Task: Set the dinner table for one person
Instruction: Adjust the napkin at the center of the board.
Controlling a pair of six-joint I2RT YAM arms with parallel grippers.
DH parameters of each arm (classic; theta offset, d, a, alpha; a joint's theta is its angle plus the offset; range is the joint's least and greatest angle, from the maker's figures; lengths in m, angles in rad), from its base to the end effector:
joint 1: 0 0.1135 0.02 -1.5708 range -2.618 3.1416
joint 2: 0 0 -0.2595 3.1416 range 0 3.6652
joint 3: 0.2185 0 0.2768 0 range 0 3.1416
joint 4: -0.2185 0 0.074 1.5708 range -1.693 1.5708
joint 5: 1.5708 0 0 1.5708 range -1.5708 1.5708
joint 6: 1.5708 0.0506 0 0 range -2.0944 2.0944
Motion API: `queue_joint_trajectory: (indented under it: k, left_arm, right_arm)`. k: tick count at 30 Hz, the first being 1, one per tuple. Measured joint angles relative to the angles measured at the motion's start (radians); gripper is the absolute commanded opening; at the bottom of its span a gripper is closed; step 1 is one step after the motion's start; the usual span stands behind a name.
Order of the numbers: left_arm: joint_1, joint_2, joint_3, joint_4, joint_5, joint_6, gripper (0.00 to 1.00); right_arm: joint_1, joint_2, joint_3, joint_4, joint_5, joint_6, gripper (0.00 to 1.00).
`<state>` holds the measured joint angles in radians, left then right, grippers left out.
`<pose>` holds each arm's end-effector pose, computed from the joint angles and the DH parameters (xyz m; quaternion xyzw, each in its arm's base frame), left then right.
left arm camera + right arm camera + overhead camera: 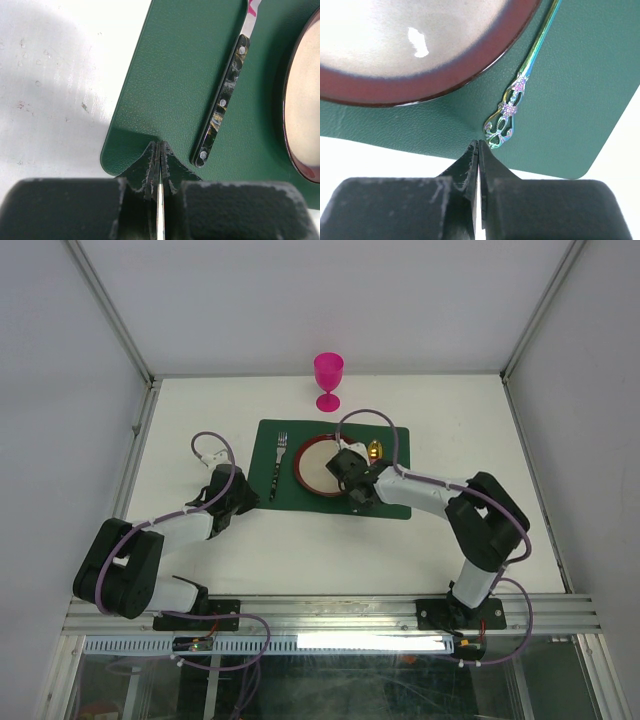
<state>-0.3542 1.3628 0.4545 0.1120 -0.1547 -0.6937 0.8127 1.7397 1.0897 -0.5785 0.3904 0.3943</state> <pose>0.2528 -0.0852 0.1026 -0.1847 0.9050 -0.1264 0.3618 0.2585 0.2450 0.1398 -0.1684 0.9525 -0.0625 0.2460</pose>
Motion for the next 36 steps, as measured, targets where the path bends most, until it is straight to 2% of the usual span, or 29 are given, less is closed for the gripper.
queue_joint_trajectory:
  k: [5,10,15,21,33,36]
  left_arm:
    - [0.000,0.000,0.000,0.000,0.000,0.000,0.00]
    - [0.000,0.000,-0.005,0.007,0.001,-0.006,0.00]
    - [0.000,-0.011,-0.029,0.037,0.004,-0.023,0.00]
    - [-0.001,-0.066,-0.079,0.044,0.029,-0.058,0.00]
    - [-0.054,-0.143,-0.102,-0.060,0.017,-0.118,0.00]
    - [-0.066,-0.163,-0.082,-0.126,0.002,-0.114,0.00]
  right_arm:
    - [0.020,-0.048,0.048,-0.031,-0.007,-0.008,0.00]
    - [0.028,-0.168,0.107,-0.041,0.039,-0.035,0.02]
    - [-0.033,-0.239,0.144,-0.052,0.091,-0.060,0.02]
    - [-0.101,-0.241,0.120,-0.063,0.101,-0.066,0.02]
    - [-0.111,-0.241,0.092,-0.070,0.108,-0.076,0.03]
    - [-0.114,-0.241,0.081,-0.070,0.109,-0.079,0.03]
